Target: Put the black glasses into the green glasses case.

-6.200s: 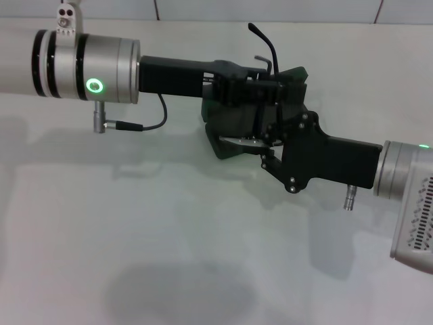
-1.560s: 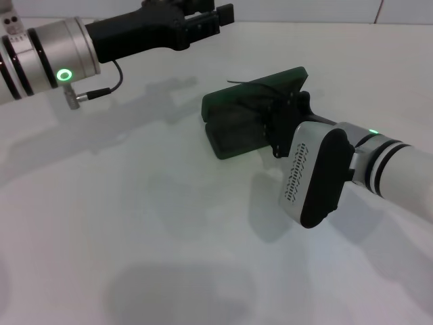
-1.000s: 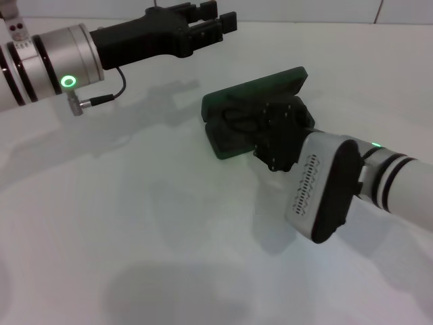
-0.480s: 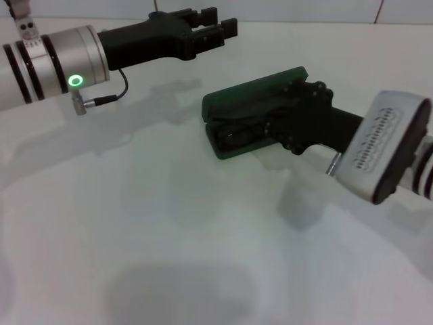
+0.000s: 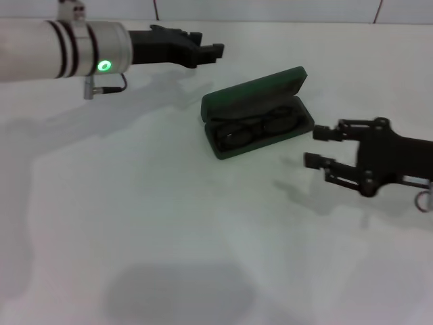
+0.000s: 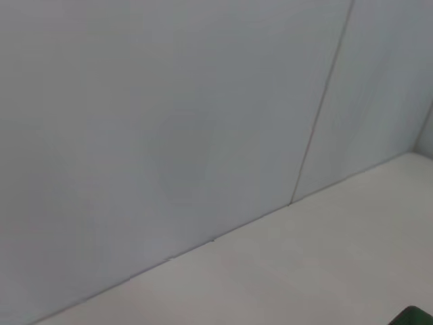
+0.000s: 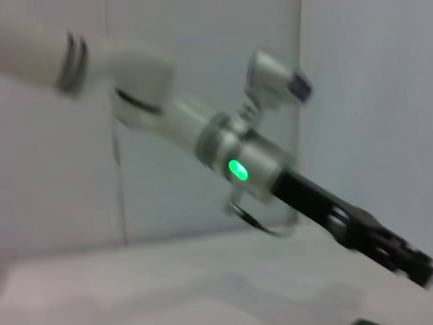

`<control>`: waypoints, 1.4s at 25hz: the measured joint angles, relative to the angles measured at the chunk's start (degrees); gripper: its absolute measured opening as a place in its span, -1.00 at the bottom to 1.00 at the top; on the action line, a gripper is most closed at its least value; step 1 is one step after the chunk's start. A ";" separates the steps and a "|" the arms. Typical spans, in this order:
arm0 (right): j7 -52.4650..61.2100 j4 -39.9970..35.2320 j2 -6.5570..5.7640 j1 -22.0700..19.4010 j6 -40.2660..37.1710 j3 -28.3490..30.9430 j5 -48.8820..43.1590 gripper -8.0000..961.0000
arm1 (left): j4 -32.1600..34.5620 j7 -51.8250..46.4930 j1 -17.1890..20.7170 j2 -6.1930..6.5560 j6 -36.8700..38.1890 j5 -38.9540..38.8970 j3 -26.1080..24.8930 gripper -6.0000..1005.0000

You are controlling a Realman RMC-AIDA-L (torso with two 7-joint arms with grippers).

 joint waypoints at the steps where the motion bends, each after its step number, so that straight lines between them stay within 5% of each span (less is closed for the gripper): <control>1: 0.40 2.52 0.24 0.57 -3.89 2.90 -1.52 -0.08 | -0.42 -0.05 -0.54 -0.09 -1.07 -0.02 0.91 0.09; 4: 0.58 5.86 1.47 0.99 -8.53 9.08 -6.13 -0.07 | -1.92 -0.42 -2.15 -0.16 -4.18 -1.29 4.88 0.09; 10: 1.09 5.97 3.02 1.56 -6.96 10.27 -10.50 -0.07 | -4.77 -1.19 -4.59 -0.50 -8.34 -4.75 13.04 0.09; 22: 1.66 6.14 3.33 2.39 -5.98 10.45 -11.40 -0.07 | -6.56 -2.84 -5.31 -0.63 -12.61 -7.60 18.89 0.09; 35: 1.70 6.41 3.54 2.39 -2.74 10.53 -11.46 -0.07 | -5.61 -3.81 -3.81 -0.58 -12.36 -8.50 31.17 0.09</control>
